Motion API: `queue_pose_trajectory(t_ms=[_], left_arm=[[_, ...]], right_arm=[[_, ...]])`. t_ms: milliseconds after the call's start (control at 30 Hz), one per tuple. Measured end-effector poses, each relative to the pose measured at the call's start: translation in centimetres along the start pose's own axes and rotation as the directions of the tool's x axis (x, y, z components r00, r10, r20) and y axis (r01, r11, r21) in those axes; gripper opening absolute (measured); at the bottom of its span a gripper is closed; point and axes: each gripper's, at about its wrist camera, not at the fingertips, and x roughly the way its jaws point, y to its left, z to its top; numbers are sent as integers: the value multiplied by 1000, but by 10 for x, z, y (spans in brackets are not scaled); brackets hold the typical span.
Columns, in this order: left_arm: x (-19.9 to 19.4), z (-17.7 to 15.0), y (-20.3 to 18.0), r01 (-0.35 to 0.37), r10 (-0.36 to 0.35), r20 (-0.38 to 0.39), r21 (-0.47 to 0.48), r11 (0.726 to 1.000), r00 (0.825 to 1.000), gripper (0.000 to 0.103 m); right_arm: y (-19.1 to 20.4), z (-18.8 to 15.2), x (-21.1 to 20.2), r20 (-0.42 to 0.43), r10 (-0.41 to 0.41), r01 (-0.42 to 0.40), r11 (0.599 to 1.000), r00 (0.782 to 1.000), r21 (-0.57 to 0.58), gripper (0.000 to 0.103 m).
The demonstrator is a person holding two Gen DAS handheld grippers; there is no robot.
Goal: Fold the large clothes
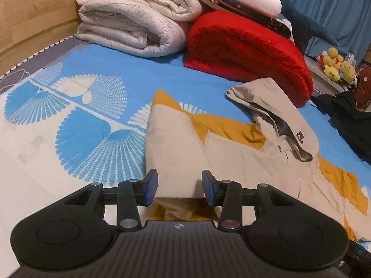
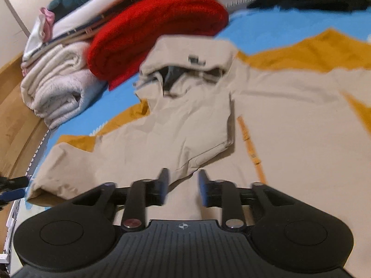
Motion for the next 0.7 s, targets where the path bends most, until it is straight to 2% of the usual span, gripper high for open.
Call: queue_pose_trajectory(t_ms=[100, 167, 233, 267, 300, 367, 433, 500, 567, 667, 700], left_arm=[[0, 3, 6, -1, 1, -1, -1, 1000, 1000, 48], [-1, 5, 12, 2, -2, -2, -9, 1000, 1000, 48], [-2, 9, 19, -6, 7, 5, -24, 1000, 1000, 48], [-2, 10, 23, -13, 13, 9, -31, 999, 1000, 48], [-3, 12, 27, -18, 18, 12, -40, 999, 1000, 48], [-3, 14, 33, -18, 19, 13, -54, 998, 1000, 48], [-2, 14, 37, -12, 13, 14, -56, 998, 1000, 48], [2, 11, 39, -6, 7, 4, -54, 999, 1000, 48], [10, 6, 39, 5, -6, -15, -56, 998, 1000, 48], [27, -5, 33, 24, -27, -64, -41, 999, 998, 48], [32, -9, 30, 35, -38, -84, -41, 999, 996, 48]], right_arm=[[-9, 3, 41, -60, 1, 5, 995, 998, 99, 39], [-9, 4, 61, -61, -8, 17, 988, 998, 152, 37], [-1, 7, 71, -44, -31, 37, 987, 999, 159, 22], [3, 9, 74, -37, -46, 51, 988, 998, 147, 7], [10, 13, 74, -27, -57, 60, 990, 998, 125, 4], [24, 28, 54, 57, -74, 70, 996, 996, 57, 3], [34, 45, 16, 163, -81, 80, 997, 983, 12, 3], [29, 63, -37, 259, -113, 110, 994, 959, 25, 3], [13, 66, -80, 315, -206, 202, 978, 926, 46, 3], [-20, 51, -121, 372, -300, 293, 953, 878, 77, 3], [-30, 45, -124, 372, -316, 308, 948, 873, 83, 3]])
